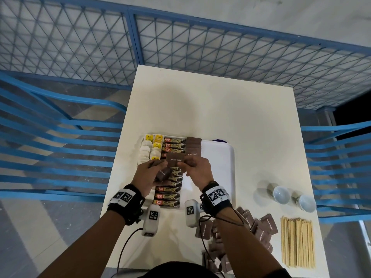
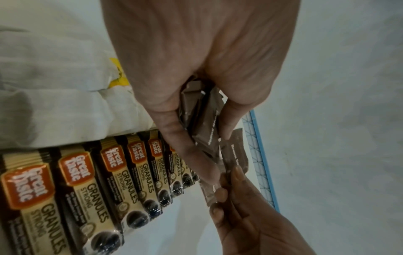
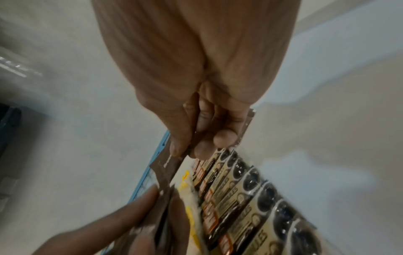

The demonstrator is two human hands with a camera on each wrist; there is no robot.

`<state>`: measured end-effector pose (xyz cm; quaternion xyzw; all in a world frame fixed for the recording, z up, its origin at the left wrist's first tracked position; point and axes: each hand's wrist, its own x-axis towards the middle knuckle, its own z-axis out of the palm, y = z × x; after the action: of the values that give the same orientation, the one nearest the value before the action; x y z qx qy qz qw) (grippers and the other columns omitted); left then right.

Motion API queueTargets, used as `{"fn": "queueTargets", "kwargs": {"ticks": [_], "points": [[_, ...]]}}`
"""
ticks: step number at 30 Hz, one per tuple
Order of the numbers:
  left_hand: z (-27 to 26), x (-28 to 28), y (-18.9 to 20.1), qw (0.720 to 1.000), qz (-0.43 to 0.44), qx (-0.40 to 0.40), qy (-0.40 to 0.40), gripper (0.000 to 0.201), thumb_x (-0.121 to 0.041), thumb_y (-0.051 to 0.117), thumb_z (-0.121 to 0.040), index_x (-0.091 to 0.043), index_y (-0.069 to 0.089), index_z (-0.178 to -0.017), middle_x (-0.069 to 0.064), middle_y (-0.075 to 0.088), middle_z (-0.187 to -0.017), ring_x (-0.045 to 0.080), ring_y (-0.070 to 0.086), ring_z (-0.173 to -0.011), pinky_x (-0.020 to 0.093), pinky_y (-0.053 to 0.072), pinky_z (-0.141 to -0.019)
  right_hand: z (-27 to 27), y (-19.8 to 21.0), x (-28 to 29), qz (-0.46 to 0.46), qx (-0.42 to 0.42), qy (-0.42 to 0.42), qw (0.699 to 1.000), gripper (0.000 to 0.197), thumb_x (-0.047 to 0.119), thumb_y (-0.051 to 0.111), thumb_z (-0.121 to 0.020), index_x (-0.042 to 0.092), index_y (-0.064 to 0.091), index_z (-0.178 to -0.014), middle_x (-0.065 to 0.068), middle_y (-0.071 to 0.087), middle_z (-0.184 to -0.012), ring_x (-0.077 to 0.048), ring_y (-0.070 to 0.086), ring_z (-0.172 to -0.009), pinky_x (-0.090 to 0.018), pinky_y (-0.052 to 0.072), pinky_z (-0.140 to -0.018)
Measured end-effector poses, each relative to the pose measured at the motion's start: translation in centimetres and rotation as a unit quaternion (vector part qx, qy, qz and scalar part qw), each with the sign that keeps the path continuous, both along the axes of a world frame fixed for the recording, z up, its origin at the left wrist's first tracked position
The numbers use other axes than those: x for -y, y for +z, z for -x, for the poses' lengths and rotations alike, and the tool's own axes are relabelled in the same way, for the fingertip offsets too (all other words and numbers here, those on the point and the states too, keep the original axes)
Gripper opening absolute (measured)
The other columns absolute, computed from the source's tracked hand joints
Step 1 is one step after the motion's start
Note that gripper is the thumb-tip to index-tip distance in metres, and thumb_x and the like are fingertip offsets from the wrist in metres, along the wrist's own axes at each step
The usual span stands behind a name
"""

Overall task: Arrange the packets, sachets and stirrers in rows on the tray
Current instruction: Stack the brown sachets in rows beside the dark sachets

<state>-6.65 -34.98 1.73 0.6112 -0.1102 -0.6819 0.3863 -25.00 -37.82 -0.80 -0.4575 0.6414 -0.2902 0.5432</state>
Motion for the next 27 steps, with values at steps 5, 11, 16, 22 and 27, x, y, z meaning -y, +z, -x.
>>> {"fn": "queueTargets", "kwargs": {"ticks": [5,11,16,22,27], "points": [[-0.3,-0.2,-0.2,0.999,-0.015,-0.035,-0.008,0.021,-0.007,0.069,-0.093,0.001,0.065,-0.112,0.023,0.07,-0.097,0.037,0.071,-0.085,0.046,0.063,-0.067,2.7,-1.0,0.7,-0.012,-0.076,-0.089,0.993,0.018,0.019,0.083,-0.08,0.011,0.073,-0.093,-0.005,0.075,-0.079,-0.011,0.069,-0.062,-0.016,0.051,-0.062],[-0.3,-0.2,-0.3,0.999,-0.021,-0.034,-0.034,0.027,0.015,0.051,-0.091,0.004,0.062,-0.114,0.03,0.066,-0.103,0.041,0.069,-0.09,0.05,0.063,-0.075,3.7,-2.1,1.3,-0.023,-0.183,-0.06,0.981,0.014,0.024,0.081,-0.081,0.017,0.074,-0.091,0.002,0.073,-0.084,-0.012,0.065,-0.078,-0.01,0.041,-0.066],[-0.4,-0.1,-0.3,0.999,-0.022,-0.033,-0.038,0.032,0.015,0.05,-0.092,0.005,0.061,-0.12,0.029,0.066,-0.104,0.041,0.069,-0.09,0.05,0.063,-0.072,3.1,-2.3,1.6,-0.024,-0.202,-0.066,0.977,0.014,0.024,0.082,-0.08,0.019,0.07,-0.087,0.006,0.068,-0.078,-0.009,0.06,-0.073,0.001,0.036,-0.058],[-0.7,-0.3,-0.4,0.999,-0.005,-0.027,-0.045,0.024,0.012,0.055,-0.094,0.004,0.064,-0.114,0.024,0.071,-0.098,0.034,0.072,-0.083,0.045,0.063,-0.068,3.0,-2.3,1.7,-0.024,-0.203,-0.074,0.976,0.022,0.03,0.084,-0.078,0.02,0.068,-0.09,0.007,0.069,-0.076,-0.009,0.063,-0.074,-0.014,0.045,-0.07],[-0.7,-0.4,-0.5,0.998,0.012,-0.012,-0.06,0.014,0.006,0.06,-0.095,0.005,0.066,-0.108,0.021,0.071,-0.087,0.025,0.072,-0.072,0.044,0.064,-0.07,3.2,-1.9,1.5,-0.03,-0.2,-0.076,0.976,0.03,0.037,0.085,-0.075,0.02,0.067,-0.092,0.007,0.068,-0.076,-0.007,0.061,-0.074,-0.006,0.033,-0.063]]}}
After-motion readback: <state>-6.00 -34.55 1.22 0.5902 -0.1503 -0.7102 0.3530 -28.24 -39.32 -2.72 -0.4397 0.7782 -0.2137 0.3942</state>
